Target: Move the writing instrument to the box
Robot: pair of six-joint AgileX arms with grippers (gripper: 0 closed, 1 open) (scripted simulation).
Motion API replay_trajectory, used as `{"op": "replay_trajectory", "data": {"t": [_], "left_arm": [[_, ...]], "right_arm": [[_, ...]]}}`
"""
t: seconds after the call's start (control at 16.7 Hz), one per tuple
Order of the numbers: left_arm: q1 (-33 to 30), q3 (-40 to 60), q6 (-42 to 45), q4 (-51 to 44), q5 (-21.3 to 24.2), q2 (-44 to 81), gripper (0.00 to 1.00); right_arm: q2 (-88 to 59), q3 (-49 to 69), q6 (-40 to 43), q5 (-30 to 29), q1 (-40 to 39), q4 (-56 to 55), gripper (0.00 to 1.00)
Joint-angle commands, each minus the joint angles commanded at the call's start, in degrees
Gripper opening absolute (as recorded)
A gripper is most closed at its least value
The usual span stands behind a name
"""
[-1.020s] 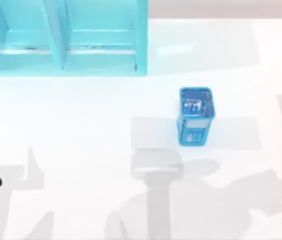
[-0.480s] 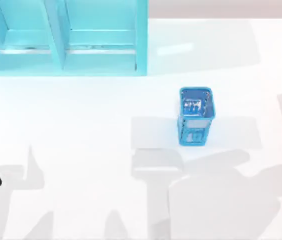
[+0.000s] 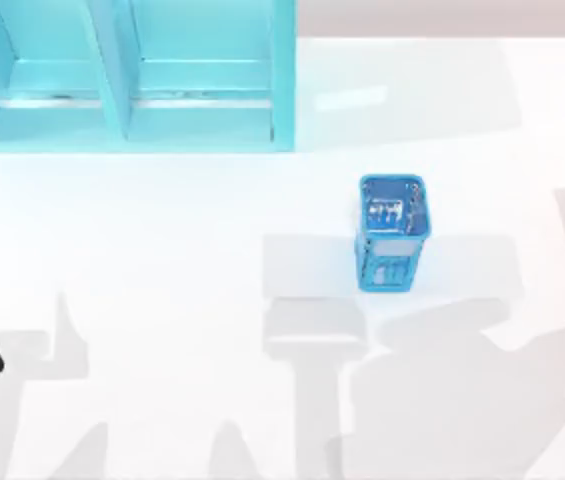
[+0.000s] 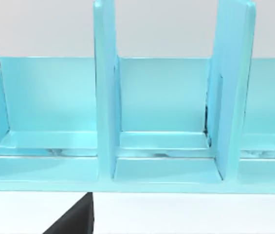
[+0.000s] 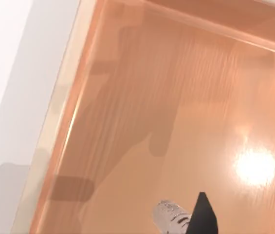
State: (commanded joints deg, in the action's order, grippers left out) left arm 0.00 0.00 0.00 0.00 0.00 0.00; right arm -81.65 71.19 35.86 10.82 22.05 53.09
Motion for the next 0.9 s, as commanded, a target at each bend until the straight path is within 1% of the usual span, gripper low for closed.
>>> {"op": "replay_trajectory", "data": {"t": [0.66,0.72,0.9], "left_arm": [[0.0,0.0,0.0,0.0,0.0,0.0,1.00],[0.0,0.0,0.0,0.0,0.0,0.0,1.00],[0.0,0.0,0.0,0.0,0.0,0.0,1.00]], "right_arm": [[0.0,0.0,0.0,0.0,0.0,0.0,0.98],[0.0,0.0,0.0,0.0,0.0,0.0,1.00],[0.0,0.0,0.0,0.0,0.0,0.0,1.00]]}}
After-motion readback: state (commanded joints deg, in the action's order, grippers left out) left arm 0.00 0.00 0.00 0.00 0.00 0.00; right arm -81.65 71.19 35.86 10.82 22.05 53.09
